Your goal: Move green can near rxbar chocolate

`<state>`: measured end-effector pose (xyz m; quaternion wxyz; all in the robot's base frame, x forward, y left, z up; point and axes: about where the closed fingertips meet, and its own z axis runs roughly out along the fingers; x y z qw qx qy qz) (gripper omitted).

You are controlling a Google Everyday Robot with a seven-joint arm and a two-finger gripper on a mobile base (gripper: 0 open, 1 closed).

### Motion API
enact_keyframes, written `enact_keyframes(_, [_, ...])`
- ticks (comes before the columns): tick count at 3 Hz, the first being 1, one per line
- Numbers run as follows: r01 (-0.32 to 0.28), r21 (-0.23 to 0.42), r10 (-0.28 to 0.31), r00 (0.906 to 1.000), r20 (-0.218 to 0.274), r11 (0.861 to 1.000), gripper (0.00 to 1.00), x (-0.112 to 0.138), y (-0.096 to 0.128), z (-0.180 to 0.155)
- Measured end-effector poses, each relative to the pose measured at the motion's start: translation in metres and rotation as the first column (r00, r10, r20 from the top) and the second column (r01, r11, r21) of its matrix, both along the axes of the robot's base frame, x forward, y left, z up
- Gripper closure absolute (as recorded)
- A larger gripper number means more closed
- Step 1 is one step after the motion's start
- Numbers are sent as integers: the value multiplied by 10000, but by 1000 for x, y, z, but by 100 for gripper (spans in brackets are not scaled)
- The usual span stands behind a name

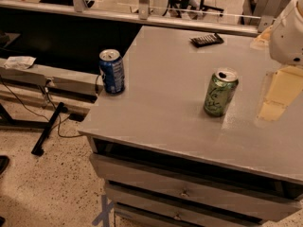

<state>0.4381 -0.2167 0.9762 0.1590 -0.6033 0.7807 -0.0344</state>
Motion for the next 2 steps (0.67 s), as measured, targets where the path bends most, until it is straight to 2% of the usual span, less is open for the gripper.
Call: enact_keyframes(2, [0,0,0,10000,0,10000,0,0,0,0])
